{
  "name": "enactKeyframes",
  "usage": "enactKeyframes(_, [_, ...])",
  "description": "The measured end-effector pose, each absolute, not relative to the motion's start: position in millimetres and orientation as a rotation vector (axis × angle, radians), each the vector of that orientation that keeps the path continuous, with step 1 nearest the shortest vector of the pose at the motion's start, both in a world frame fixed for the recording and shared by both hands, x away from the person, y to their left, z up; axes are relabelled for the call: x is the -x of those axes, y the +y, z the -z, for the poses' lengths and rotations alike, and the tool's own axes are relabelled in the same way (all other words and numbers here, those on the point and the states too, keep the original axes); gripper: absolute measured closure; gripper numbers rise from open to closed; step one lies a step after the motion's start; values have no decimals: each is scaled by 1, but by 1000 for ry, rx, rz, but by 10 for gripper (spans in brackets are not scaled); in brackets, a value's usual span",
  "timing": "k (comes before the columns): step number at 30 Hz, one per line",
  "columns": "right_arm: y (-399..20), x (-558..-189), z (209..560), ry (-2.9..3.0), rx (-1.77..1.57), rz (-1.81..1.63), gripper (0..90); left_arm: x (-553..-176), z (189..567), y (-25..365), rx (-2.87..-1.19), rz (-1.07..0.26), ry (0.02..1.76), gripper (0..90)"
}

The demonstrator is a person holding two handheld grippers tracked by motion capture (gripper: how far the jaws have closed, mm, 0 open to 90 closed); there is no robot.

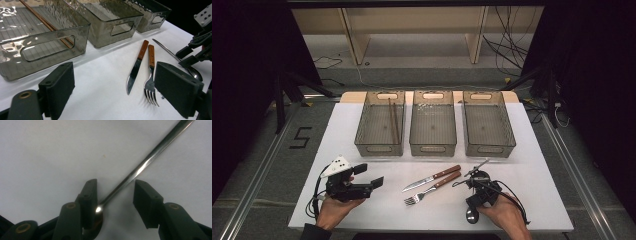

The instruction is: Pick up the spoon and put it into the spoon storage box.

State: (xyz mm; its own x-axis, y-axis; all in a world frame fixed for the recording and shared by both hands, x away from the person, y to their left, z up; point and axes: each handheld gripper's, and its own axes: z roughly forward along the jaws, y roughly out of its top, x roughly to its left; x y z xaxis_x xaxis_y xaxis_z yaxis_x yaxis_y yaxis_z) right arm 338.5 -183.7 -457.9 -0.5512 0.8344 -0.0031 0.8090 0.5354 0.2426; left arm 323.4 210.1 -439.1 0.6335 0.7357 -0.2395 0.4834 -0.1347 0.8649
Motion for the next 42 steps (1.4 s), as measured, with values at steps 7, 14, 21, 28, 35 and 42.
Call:
enactKeyframes(7, [-181, -344, 457, 2685, -1413, -263, 586, -324, 441, 208, -1797, -290, 985, 165])
enactKeyframes(14, [-182, -348, 455, 2707, -1401, -222, 711, -324, 441, 209, -1796, -291, 987, 166])
enactKeyframes(21, [-190, -350, 455, 2700, -1445, -238, 821, -324, 442, 209, -1798, -288, 988, 166])
enactKeyframes(28, [-196, -350, 454, 2683, -1467, -247, 859, -324, 442, 208, -1805, -288, 987, 166])
enactKeyframes(35, [-208, -351, 454, 2667, -1493, -286, 863, -325, 443, 208, -1811, -286, 984, 166])
enactKeyframes(42, [-215, -350, 446, 2652, -1488, -364, 865, -325, 443, 208, -1805, -286, 990, 166])
